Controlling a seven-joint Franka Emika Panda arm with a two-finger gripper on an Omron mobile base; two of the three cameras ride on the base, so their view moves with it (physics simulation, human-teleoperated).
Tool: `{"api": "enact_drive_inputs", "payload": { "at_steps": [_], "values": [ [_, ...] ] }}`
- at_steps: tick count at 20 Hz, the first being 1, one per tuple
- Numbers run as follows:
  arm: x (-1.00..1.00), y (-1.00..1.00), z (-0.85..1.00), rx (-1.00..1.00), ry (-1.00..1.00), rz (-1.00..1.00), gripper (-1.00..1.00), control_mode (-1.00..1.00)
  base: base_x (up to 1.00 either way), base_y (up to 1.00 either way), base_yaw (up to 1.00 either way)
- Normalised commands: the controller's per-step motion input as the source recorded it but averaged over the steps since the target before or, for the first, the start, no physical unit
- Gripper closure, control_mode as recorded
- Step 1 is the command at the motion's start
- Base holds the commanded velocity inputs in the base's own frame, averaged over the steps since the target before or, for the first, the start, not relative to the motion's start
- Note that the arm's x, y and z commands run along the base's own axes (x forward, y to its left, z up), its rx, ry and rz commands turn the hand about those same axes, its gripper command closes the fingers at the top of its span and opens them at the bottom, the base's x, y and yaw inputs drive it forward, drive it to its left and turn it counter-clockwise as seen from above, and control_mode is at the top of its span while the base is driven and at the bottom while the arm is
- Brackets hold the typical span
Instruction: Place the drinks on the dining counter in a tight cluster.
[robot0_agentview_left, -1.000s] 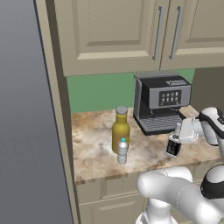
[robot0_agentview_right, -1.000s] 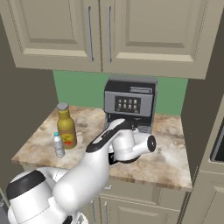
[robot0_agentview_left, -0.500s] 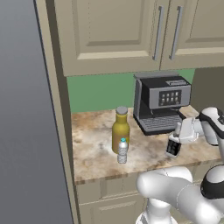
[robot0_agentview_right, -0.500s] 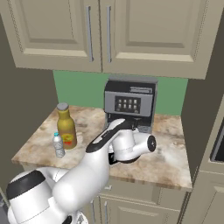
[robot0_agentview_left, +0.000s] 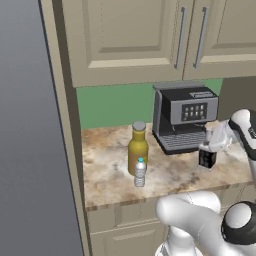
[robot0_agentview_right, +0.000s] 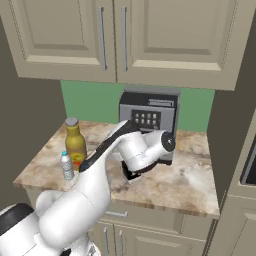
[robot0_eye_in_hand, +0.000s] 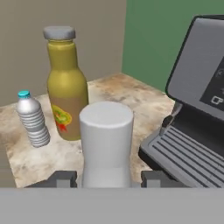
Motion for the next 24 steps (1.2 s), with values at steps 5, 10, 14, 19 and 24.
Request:
{"api": "enact_drive_inputs", "payload": {
  "at_steps": [5,10,14,19,24],
  "values": [
    [-0.49,0.15,0.48,-0.08,0.02,-0.1,1.0,-1.0,0.0,0.0,0.0],
    [-0.5,0.52,0.2,-0.04,0.0,-0.09,1.0,-1.0,0.0,0.0,0.0],
    [-0.47,0.6,0.21,0.0,0.0,-0.09,1.0,-1.0,0.0,0.0,0.0],
    [-0.48,0.24,0.14,0.0,0.0,-0.02,1.0,-1.0,0.0,0.0,0.0],
    [-0.5,0.0,0.04,0.0,0.0,0.0,1.0,-1.0,0.0,0.0,0.0]
  ]
}}
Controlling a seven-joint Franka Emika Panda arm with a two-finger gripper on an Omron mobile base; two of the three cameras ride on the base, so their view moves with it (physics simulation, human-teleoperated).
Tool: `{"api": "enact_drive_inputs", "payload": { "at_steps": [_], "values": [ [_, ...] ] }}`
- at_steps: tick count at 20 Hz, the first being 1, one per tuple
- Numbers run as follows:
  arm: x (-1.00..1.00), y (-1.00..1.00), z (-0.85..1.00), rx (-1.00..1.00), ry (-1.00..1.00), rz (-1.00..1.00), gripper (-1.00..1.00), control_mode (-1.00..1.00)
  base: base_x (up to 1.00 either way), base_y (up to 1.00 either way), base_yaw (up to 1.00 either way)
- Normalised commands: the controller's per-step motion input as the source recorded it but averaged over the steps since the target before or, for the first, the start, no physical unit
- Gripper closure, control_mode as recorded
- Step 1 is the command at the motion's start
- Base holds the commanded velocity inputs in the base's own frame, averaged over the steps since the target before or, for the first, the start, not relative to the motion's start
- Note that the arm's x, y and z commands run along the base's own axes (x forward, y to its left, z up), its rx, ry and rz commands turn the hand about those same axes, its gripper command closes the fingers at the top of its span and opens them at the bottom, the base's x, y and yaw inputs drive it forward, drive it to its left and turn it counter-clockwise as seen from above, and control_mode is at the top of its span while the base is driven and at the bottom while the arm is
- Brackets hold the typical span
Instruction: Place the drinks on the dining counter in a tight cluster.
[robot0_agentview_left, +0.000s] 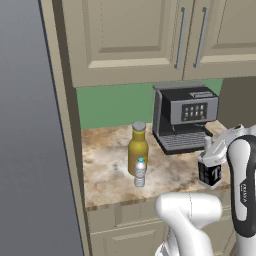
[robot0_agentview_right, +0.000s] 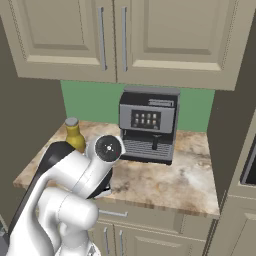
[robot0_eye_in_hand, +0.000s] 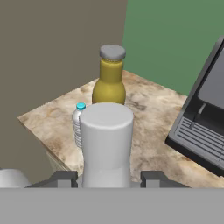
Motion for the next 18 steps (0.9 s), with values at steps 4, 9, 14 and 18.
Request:
{"api": "enact_drive_inputs", "payload": {
  "at_steps": [4,9,14,18],
  "values": [
    [-0.32,0.0,0.03,0.0,-0.03,0.0,1.0,-1.0,0.0,0.0,0.0],
    [-0.16,0.0,0.0,0.0,-0.04,0.0,1.0,1.0,-0.19,0.0,0.0],
    [0.0,0.0,0.0,0.0,0.0,0.0,1.0,1.0,-0.98,-0.18,-0.2],
    [0.0,0.0,0.0,0.0,0.0,0.0,1.0,1.0,-0.99,-0.09,-0.42]
  ]
}}
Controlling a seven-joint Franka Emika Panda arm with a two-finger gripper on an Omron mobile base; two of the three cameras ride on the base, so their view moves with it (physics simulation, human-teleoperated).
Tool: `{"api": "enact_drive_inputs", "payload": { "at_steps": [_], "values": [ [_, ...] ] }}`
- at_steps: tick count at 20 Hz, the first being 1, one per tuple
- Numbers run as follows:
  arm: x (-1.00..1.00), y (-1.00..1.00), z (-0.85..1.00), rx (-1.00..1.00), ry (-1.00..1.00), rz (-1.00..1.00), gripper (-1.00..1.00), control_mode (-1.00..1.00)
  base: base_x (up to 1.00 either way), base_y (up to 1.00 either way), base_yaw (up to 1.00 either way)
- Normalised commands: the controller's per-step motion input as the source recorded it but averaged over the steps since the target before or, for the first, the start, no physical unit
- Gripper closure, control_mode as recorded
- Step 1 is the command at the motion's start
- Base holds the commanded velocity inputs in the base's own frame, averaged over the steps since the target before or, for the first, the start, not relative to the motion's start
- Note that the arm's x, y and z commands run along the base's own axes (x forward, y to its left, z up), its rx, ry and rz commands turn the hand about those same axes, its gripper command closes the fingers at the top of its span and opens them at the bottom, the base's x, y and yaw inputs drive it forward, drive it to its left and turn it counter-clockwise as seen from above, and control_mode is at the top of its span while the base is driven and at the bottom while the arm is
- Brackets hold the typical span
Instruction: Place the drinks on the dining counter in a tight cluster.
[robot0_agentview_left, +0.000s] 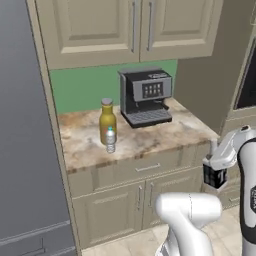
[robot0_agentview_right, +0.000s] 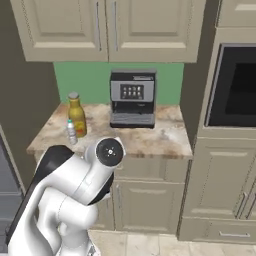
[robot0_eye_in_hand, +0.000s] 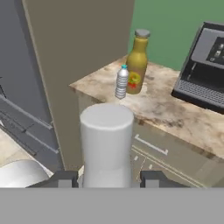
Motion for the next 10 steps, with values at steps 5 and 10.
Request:
{"api": "enact_drive_inputs", "payload": {
  "at_steps": [5,10],
  "values": [
    [0.0,0.0,0.0,0.0,0.0,0.0,1.0,1.0,-0.4,0.23,-0.63],
    [0.0,0.0,0.0,0.0,0.0,0.0,1.0,1.0,-0.02,0.1,-0.9]
  ]
}}
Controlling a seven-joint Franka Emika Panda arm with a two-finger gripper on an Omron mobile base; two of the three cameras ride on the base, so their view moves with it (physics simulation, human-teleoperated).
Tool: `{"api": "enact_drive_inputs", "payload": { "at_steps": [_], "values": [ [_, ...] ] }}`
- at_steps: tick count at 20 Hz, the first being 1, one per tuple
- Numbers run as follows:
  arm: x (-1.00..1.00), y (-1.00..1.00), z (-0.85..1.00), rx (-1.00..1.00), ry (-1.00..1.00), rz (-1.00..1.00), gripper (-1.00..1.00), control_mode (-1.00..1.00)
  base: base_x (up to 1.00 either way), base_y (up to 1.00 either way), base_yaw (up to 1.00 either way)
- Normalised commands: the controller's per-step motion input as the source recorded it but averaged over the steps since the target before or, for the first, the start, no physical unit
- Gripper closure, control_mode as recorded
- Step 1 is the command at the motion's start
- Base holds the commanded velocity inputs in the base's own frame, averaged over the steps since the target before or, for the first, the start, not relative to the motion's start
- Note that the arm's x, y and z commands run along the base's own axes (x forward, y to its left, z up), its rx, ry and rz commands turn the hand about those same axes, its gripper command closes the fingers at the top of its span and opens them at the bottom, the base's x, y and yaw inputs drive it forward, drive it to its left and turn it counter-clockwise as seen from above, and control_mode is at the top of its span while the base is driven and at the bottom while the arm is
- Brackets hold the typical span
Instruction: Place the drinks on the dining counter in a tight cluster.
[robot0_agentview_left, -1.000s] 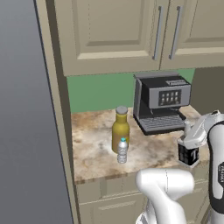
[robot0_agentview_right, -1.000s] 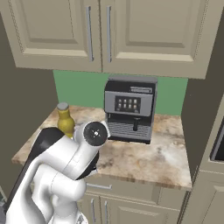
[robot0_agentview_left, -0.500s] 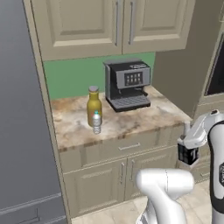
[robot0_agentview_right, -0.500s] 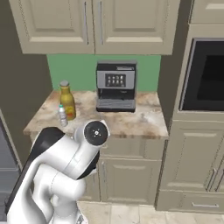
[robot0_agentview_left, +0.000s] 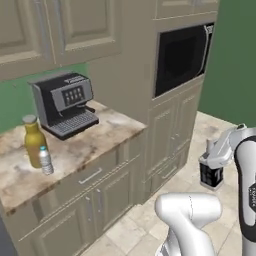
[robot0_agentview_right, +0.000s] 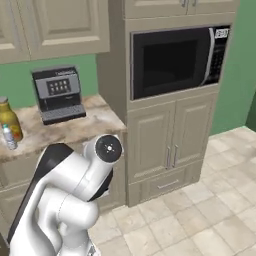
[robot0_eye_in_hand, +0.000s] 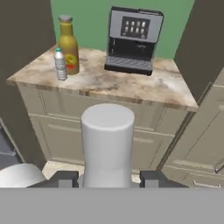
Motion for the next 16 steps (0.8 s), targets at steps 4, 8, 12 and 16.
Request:
{"api": "enact_drive_inputs", "payload": {
  "at_steps": [4,8,12,16],
  "values": [
    [0.0,0.0,0.0,0.0,0.0,0.0,1.0,1.0,0.0,0.0,-0.97],
    [0.0,0.0,0.0,0.0,0.0,0.0,1.0,1.0,0.0,0.0,-0.96],
    [0.0,0.0,0.0,0.0,0.0,0.0,1.0,1.0,0.0,0.0,-0.93],
    [0.0,0.0,0.0,0.0,0.0,0.0,1.0,1.0,0.08,0.16,-0.82]
  ]
}}
